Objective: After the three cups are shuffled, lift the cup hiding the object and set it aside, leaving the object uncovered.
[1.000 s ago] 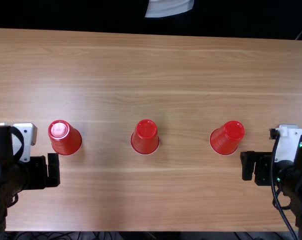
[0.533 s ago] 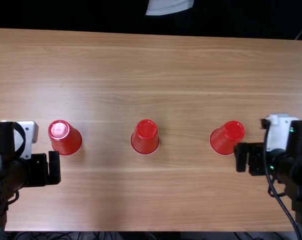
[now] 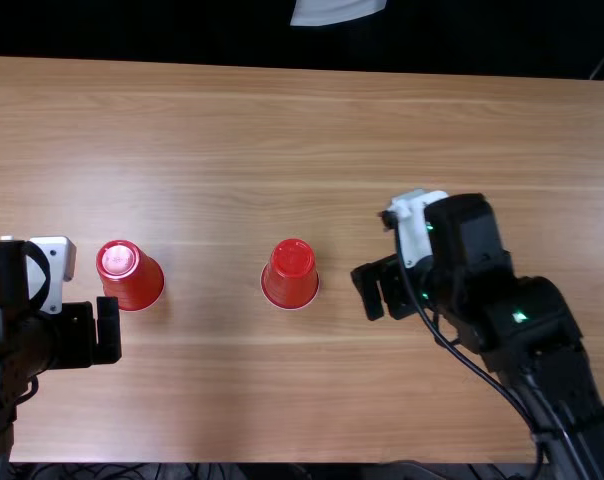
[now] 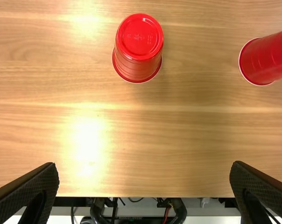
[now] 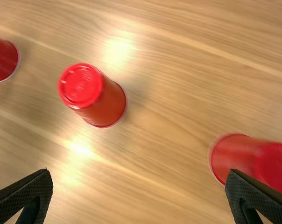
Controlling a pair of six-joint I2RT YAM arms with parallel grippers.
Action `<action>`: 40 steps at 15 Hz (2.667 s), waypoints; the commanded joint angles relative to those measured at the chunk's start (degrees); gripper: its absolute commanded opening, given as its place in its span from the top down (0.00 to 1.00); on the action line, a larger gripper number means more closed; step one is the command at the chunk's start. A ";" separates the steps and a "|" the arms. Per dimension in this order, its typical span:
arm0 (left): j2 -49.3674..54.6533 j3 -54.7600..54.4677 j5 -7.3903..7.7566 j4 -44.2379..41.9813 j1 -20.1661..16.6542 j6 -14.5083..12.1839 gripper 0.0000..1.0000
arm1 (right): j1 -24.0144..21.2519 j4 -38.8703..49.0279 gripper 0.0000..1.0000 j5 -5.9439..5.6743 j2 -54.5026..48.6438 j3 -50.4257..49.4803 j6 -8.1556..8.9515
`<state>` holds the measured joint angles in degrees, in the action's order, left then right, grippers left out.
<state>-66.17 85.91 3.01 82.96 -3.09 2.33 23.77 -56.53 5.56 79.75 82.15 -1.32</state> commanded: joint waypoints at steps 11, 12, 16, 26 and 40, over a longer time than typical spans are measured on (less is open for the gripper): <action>-0.45 1.45 -0.16 -0.27 0.10 0.31 0.00 | 11.47 6.16 0.00 0.34 19.04 8.64 3.85; -0.45 1.45 -0.16 -0.27 0.10 0.31 0.00 | 11.47 6.16 0.00 0.34 20.27 9.43 3.85; -0.45 1.37 -0.26 -1.54 0.10 0.31 0.00 | 11.47 6.16 0.00 0.24 24.76 10.49 3.85; -0.45 0.31 -0.16 -2.27 0.19 0.31 0.00 | 11.39 6.16 0.00 -0.39 32.23 10.40 3.33; -0.45 -0.04 0.16 -2.49 0.19 0.31 0.00 | 11.30 6.16 0.86 -0.18 26.34 11.98 3.96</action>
<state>-66.26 85.91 3.05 80.64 -3.09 2.35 34.76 -50.46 5.34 110.52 91.31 2.04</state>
